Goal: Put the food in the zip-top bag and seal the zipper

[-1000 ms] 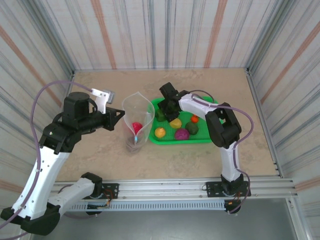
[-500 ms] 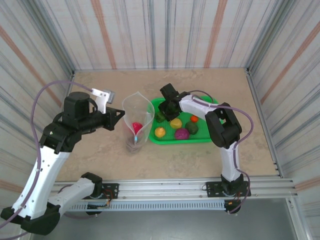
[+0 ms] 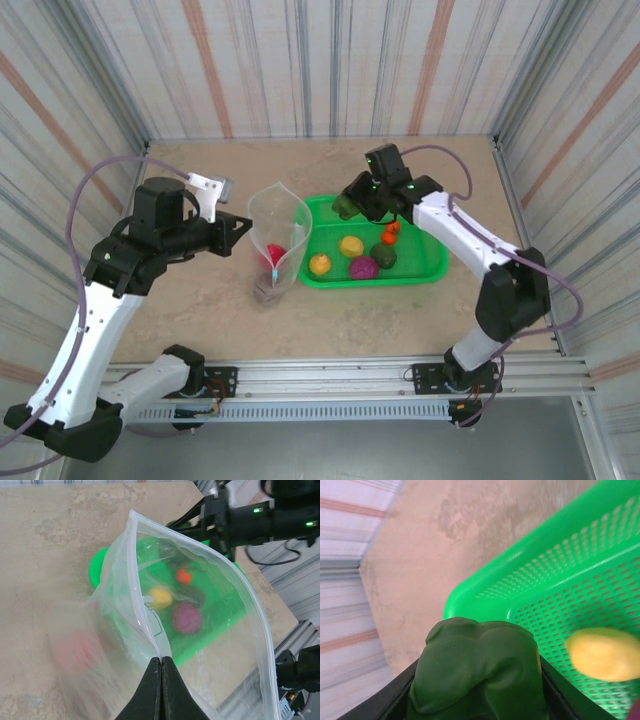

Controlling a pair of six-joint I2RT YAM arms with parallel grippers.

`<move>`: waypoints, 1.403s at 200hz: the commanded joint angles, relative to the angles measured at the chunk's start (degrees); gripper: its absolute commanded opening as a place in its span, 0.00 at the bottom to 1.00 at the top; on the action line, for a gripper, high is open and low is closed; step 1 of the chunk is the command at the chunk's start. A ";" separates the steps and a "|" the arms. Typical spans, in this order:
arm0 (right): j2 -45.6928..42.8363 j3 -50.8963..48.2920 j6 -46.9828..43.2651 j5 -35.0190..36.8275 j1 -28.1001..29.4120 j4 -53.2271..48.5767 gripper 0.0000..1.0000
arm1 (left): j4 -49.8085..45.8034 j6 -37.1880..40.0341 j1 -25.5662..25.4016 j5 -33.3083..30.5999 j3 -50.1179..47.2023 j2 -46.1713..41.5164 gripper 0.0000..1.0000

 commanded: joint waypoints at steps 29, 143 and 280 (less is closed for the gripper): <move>-11.56 7.08 -24.90 2.22 -0.34 -12.69 0.28 | 1.98 -3.65 -0.29 4.84 2.13 1.73 0.00; 0.65 36.60 -31.82 -6.24 17.14 -30.51 0.27 | 10.18 -10.71 -1.06 11.31 0.30 3.73 0.00; 16.49 34.11 -16.88 0.08 23.44 -31.88 0.24 | 7.64 -7.99 -1.43 10.96 3.15 6.90 0.00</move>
